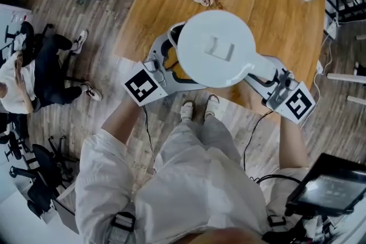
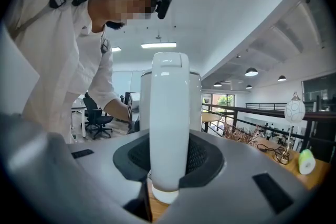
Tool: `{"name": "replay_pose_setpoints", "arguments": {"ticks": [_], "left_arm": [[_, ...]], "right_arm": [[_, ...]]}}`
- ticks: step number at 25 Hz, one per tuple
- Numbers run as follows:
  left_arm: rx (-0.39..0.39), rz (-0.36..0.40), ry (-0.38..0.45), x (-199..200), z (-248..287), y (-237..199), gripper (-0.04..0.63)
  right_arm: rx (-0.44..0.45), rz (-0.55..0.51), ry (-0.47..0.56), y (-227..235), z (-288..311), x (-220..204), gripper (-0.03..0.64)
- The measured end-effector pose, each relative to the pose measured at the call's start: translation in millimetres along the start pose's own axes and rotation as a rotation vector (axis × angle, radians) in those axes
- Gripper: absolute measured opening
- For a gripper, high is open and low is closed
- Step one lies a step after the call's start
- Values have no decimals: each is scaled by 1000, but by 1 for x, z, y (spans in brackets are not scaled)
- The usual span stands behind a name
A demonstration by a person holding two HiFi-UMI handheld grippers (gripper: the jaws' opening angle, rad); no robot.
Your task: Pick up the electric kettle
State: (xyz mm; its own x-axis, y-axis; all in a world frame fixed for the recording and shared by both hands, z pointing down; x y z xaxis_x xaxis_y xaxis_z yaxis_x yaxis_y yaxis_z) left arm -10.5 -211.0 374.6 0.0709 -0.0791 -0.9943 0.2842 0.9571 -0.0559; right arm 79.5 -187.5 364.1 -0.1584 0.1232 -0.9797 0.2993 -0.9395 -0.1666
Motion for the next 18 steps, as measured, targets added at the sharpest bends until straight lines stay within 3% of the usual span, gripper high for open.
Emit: {"name": "replay_pose_setpoints", "arguments": {"ticks": [3,7,18], "left_arm": [[6,-26,-5,20,-1,16,586],[-16,7,1,43,2,41,586],[-48,-11,6,75,2,103,586]], "right_arm": [[-6,0,-10,-8,-14,22,94],[-18,-12,2,-22,-33,47,94],[-48,-2,0,-67,-73,84,94]]}}
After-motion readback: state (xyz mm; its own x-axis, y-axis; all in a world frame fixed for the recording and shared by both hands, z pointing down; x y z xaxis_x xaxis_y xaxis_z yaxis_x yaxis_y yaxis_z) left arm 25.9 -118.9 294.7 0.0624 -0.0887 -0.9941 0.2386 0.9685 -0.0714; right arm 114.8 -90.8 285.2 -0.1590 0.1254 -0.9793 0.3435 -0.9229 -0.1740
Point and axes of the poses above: the fingertips, and each gripper's own axes: z forward along the fingers, y to its right, x out of its top, the point moved 1 cm from there along -z, backward along the fingers, and after that the axes turned 7 degrees about -z, right-handed, at the moved point
